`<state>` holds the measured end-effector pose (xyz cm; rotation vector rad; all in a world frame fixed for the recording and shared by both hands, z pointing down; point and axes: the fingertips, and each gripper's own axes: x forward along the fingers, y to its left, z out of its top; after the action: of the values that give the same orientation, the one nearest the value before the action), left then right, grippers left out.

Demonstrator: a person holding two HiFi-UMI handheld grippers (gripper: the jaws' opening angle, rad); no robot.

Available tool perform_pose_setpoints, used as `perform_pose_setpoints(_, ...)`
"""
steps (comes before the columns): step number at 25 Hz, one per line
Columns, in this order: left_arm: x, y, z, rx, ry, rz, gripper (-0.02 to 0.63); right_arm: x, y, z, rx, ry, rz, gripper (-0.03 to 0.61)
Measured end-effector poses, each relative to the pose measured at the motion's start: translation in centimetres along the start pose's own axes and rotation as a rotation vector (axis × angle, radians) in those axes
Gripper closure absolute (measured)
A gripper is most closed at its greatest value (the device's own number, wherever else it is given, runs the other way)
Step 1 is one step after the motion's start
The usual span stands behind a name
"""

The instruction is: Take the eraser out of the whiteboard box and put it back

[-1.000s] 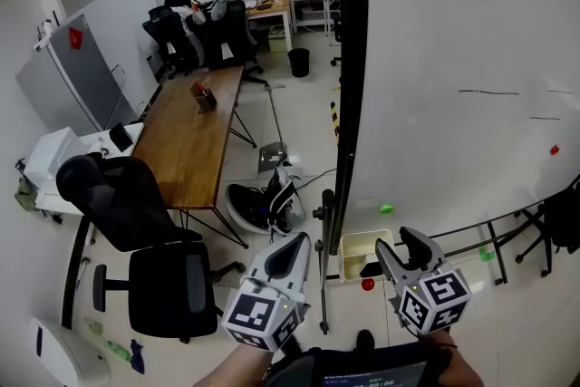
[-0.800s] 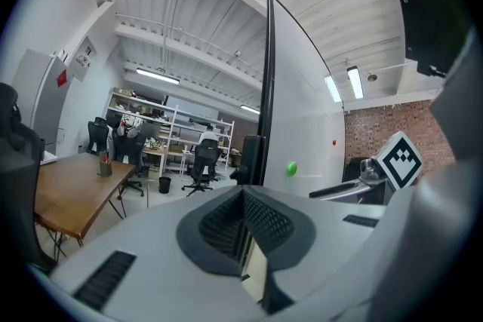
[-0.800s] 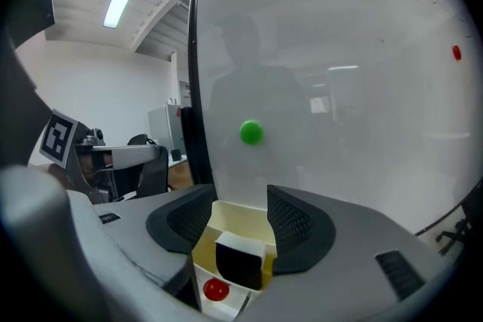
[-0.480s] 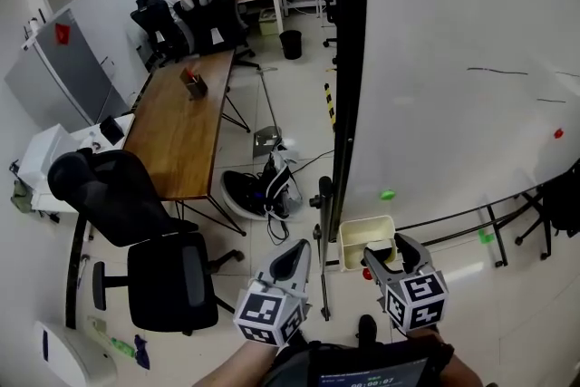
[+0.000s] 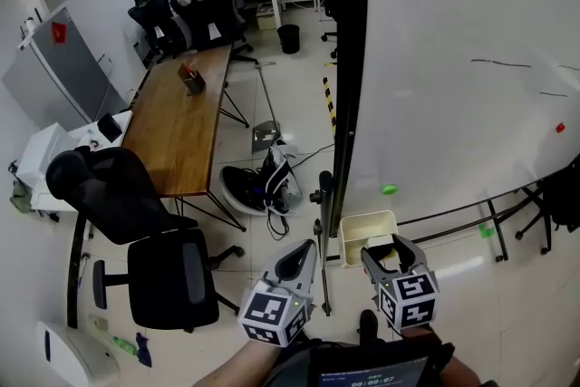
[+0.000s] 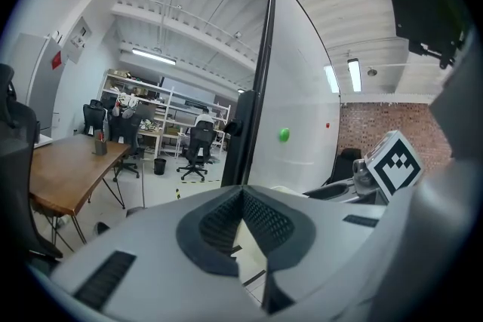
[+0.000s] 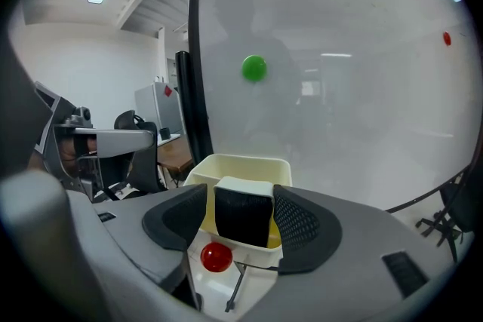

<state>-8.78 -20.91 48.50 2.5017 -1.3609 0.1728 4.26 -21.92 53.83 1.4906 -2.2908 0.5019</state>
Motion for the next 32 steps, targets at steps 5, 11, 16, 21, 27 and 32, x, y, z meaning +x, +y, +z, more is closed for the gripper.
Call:
perform_pose_setpoints(5, 0.0, 0.2, -0.1, -0.005, 0.001, 0.007, 0.583, 0.2, -0.5, -0.1, -0.007, 0.005, -0.026, 0.295)
perform_pose_setpoints(11, 0.0, 0.1, 0.3, -0.007, -0.008, 0.005, 0.583, 0.1, -0.6, -0.1, 0.018, 0.005, -0.016, 0.309)
perform_pose_setpoints(16, -0.6, 0.4, 2.2, -0.005, -0.041, 0.004, 0.583, -1.1, 0.3, 2.1, 0.035, -0.043, 0.021, 0.31)
perform_pose_setpoints(21, -1.7, -0.1, 5.7, 0.007, -0.106, -0.011, 0.583, -4.0, 1.3, 6.4, 0.023, -0.135, 0.072, 0.311)
perform_pose_setpoints(27, -3.8, -1.3, 11.8, 0.057, -0.212, -0.029, 0.584, -8.3, 2.3, 12.3, -0.028, -0.265, 0.144, 0.311)
perform_pose_setpoints(32, -5.8, -3.0, 16.2, 0.081, -0.292, -0.043, 0.584, -12.5, 2.5, 18.0, -0.02, -0.392, 0.18, 0.313)
